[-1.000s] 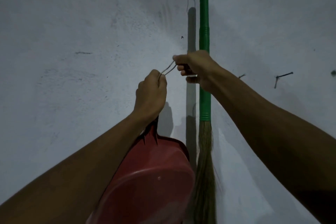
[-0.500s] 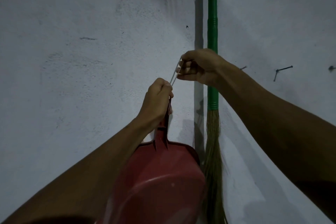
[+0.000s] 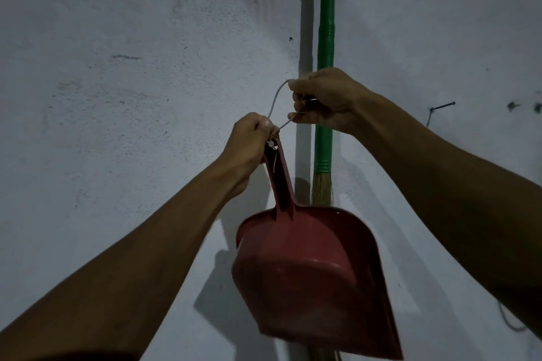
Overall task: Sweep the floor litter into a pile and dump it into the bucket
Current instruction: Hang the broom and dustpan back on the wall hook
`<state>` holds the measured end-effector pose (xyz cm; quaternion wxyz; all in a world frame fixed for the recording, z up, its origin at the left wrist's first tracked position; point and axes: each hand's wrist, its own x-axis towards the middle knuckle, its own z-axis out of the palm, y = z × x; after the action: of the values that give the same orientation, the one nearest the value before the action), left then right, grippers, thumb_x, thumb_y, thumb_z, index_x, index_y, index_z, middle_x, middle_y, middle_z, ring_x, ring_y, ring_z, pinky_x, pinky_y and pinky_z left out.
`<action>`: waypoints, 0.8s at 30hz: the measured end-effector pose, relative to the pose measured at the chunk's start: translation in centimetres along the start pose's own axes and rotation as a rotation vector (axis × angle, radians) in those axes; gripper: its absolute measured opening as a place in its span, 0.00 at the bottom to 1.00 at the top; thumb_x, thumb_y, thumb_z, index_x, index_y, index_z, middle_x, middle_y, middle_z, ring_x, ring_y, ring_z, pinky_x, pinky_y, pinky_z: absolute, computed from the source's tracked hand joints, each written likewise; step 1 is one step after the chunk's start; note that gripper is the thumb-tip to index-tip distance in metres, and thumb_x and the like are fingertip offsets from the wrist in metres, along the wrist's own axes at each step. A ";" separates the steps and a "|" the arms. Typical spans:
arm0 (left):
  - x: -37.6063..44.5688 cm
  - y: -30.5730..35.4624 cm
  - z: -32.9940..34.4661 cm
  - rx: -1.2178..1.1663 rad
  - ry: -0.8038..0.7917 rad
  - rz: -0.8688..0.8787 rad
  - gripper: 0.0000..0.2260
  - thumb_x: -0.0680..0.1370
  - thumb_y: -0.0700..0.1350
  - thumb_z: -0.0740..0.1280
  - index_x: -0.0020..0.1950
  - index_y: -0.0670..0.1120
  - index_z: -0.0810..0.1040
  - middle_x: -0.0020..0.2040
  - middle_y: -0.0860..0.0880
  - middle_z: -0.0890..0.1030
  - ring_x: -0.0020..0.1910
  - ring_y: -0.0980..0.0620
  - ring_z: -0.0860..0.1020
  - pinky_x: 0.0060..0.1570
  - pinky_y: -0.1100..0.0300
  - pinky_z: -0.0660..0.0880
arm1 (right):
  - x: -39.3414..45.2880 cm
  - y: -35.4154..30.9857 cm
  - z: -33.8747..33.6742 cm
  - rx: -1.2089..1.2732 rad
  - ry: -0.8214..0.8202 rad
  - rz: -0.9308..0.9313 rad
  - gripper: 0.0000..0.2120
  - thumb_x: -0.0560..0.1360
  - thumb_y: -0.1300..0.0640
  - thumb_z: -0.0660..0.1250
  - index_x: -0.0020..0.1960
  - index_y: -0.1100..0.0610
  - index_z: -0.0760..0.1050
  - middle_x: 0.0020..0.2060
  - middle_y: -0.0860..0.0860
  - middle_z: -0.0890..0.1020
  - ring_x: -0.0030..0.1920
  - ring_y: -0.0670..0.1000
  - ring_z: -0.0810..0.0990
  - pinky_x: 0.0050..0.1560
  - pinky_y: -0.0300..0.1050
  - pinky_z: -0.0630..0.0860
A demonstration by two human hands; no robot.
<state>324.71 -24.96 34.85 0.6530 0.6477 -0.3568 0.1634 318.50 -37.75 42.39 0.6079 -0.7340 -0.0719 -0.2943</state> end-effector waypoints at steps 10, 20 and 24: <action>2.7 1.7 1.8 -0.089 0.020 -0.111 0.13 0.84 0.44 0.55 0.43 0.43 0.73 0.41 0.47 0.77 0.43 0.54 0.76 0.55 0.51 0.76 | 1.0 1.4 -0.8 -0.051 0.040 0.029 0.04 0.79 0.62 0.65 0.46 0.62 0.76 0.35 0.53 0.74 0.34 0.48 0.76 0.34 0.42 0.81; 5.4 -0.1 2.9 -0.059 0.046 -0.114 0.13 0.83 0.43 0.58 0.40 0.44 0.73 0.39 0.47 0.73 0.37 0.53 0.72 0.39 0.59 0.74 | 2.2 3.2 -4.4 -0.087 0.061 0.051 0.08 0.76 0.67 0.67 0.55 0.67 0.78 0.42 0.56 0.76 0.36 0.47 0.74 0.35 0.37 0.78; 6.3 -0.9 4.0 -0.095 0.045 -0.113 0.12 0.83 0.42 0.59 0.40 0.43 0.73 0.37 0.46 0.73 0.35 0.53 0.71 0.37 0.60 0.73 | 2.3 3.3 -6.3 -0.140 -0.017 0.019 0.09 0.74 0.73 0.66 0.50 0.64 0.80 0.45 0.57 0.79 0.43 0.51 0.78 0.39 0.39 0.80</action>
<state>328.62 -30.47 38.10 0.6989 0.6313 -0.3124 0.1238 319.73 -45.05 41.30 0.5572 -0.7779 -0.0494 -0.2863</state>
